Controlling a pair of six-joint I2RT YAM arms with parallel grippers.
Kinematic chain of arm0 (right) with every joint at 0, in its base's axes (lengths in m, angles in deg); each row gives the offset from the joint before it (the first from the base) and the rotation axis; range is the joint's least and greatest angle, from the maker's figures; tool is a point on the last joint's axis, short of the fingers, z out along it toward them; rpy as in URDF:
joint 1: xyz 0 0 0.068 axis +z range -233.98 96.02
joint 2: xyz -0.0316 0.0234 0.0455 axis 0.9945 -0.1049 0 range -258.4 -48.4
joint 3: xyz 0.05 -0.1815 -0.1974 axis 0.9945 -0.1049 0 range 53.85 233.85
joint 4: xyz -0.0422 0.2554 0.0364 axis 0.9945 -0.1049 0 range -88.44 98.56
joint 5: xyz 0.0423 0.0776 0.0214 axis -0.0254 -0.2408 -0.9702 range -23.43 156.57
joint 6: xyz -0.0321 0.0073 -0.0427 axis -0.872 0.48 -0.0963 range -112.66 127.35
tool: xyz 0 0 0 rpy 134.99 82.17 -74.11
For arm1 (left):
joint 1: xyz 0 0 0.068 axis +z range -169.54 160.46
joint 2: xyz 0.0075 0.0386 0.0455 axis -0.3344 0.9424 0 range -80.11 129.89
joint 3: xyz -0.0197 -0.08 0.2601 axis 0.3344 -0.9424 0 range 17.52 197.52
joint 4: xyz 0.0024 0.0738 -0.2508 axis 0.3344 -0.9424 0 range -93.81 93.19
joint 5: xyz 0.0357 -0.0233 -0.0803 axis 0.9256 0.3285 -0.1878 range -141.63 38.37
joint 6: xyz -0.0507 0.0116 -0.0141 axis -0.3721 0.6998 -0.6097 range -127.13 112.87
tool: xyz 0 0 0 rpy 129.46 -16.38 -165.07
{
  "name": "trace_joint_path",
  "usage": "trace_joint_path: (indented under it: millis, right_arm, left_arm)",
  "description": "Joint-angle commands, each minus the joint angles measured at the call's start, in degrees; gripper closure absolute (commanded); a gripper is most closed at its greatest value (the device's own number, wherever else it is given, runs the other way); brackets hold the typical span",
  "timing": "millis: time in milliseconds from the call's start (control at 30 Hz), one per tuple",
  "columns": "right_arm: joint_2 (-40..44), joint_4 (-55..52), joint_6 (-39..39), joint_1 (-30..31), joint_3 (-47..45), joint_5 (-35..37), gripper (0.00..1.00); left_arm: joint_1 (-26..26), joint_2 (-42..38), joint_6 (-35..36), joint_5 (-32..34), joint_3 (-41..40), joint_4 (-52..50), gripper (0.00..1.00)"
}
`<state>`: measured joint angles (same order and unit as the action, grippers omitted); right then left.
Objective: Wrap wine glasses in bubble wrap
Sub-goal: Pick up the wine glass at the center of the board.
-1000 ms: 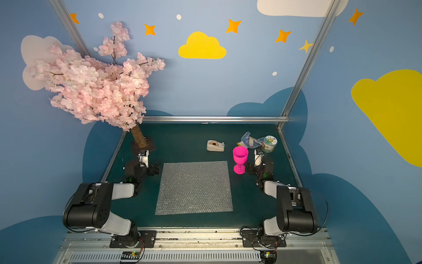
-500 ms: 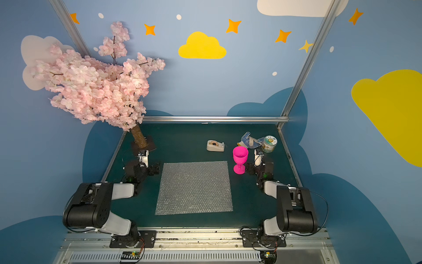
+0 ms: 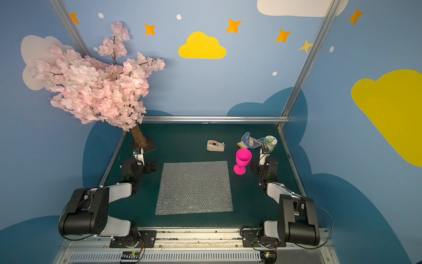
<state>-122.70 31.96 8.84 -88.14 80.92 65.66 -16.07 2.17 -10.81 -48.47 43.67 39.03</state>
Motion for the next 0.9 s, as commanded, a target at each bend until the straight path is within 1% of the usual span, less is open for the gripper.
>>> trace_joint_path:
  millis: [0, 67, 133, 200, 233, 300, 333, 367, 433, 467, 533, 567, 600, 700, 733, 767, 867]
  right_arm:
    - [4.89, -8.0, 3.91, -4.09, 1.18, 4.85, 0.1]
    - [7.14, -8.57, 5.65, -6.18, -0.01, 4.13, 0.1]
    - [8.46, -12.34, 7.02, -6.72, 1.22, 7.63, 0.1]
    - [9.88, -17.98, 8.72, -6.88, 4.69, 9.78, 0.11]
    - [10.41, -20.21, 9.65, -7.05, 6.6, 9.59, 0.12]
    - [11.09, -25.81, 11.68, -7.09, 11.06, 6.37, 0.15]
    - [11.0, -31.24, 13.64, -7.09, 15.99, 3.7, 0.16]
    - [10.41, -36.22, 14.09, -7.07, 19.89, 0.31, 0.19]
    - [8.23, -46.74, 15.39, -6.61, 27.31, -4.21, 0.26]
    - [6.8, -51.94, 15.86, -6.37, 30.6, -6.89, 0.33]
    - [4.37, -61.02, 17.71, -4.9, 36.3, -8.18, 0.43]
    - [3.47, -64.81, 18.05, -3.7, 38.57, -8.16, 0.46]
    - [2.93, -67.03, 18.0, -2.47, 39.88, -8.36, 0.47]
    - [2.14, -72.59, 16.35, 1.57, 43.78, -9.33, 0.48]
    - [1.72, -73.88, 15.61, 2.61, 44.82, -9.41, 0.48]
    - [1.09, -74.96, 14.71, 3.73, 45.62, -10.05, 0.48]
    - [-1.39, -77.07, 13.61, 5.6, 47.5, -11.68, 0.47]
  left_arm:
    - [0.66, -0.99, -1.77, 2.91, 3.26, -7.1, 0.0]
    - [0.96, -1.23, -3.7, 4.24, 3.68, -7.1, 0.0]
    - [1.61, -0.93, -4.79, 4.87, 5.02, -8.93, 0.0]
    - [2.66, -1.1, -8.28, 8.22, 8.35, -15.99, 0.0]
    - [3.96, -1.23, -10.78, 8.19, 10.42, -20.1, 0.0]
    - [7.33, -1.21, -14.0, 4.73, 14.78, -28.59, 0.0]
    - [8.47, -1.24, -14.62, 2.51, 16.67, -32.83, 0.01]
    - [8.74, -1.6, -14.6, 1.12, 18.36, -36.61, 0.04]
    - [8.67, -2.9, -14.63, -0.22, 20.6, -43.15, 0.06]
    - [8.27, -4.16, -16.35, -0.36, 21.23, -46.47, 0.09]
    - [6.17, -6.71, -23.25, 3.74, 22.4, -54.56, 0.1]
    - [4.43, -8.16, -26.01, 5.64, 23.0, -58.91, 0.1]
    - [2.44, -9.25, -27.44, 6.74, 23.43, -62.03, 0.1]
    - [-5.28, -12.74, -28.15, 11.43, 24.47, -71.41, 0.1]
    - [-7.07, -13.55, -28.02, 12.89, 24.45, -73.2, 0.1]
    - [-8.32, -14.59, -27.79, 12.94, 24.08, -74.24, 0.1]
    - [-10.04, -16.94, -27.65, 9.85, 22.69, -75.44, 0.1]
